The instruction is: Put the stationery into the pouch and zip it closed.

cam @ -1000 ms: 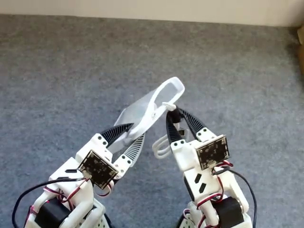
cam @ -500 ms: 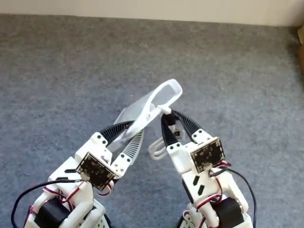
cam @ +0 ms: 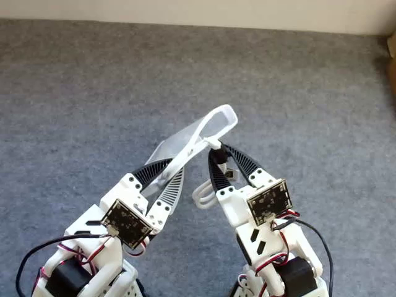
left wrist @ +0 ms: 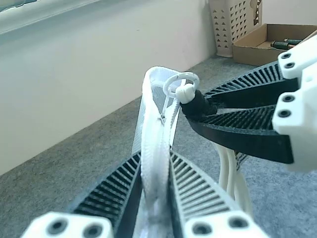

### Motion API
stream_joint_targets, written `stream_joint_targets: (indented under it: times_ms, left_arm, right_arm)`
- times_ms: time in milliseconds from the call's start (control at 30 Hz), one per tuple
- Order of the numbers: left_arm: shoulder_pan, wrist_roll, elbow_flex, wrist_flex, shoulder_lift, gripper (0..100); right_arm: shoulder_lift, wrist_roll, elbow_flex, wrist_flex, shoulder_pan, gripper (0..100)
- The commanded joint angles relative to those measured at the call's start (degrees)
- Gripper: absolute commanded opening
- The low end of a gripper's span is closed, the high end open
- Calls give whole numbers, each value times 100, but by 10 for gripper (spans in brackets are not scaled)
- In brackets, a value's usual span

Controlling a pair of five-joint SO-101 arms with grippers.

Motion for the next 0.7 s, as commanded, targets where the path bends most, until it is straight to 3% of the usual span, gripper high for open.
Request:
stream_joint_targets:
  times_ms: [0,133,667]
  left_arm:
    - [-224,26,-558,510,-101,6]
    - [-312,44,-857,879,-101,6]
    - [-321,26,-892,985,-101,5]
  right_arm:
    - [-4,79,-92,40,171,5]
    - [-4,79,-92,-75,488,5]
    - [4,79,-22,-945,1270,5]
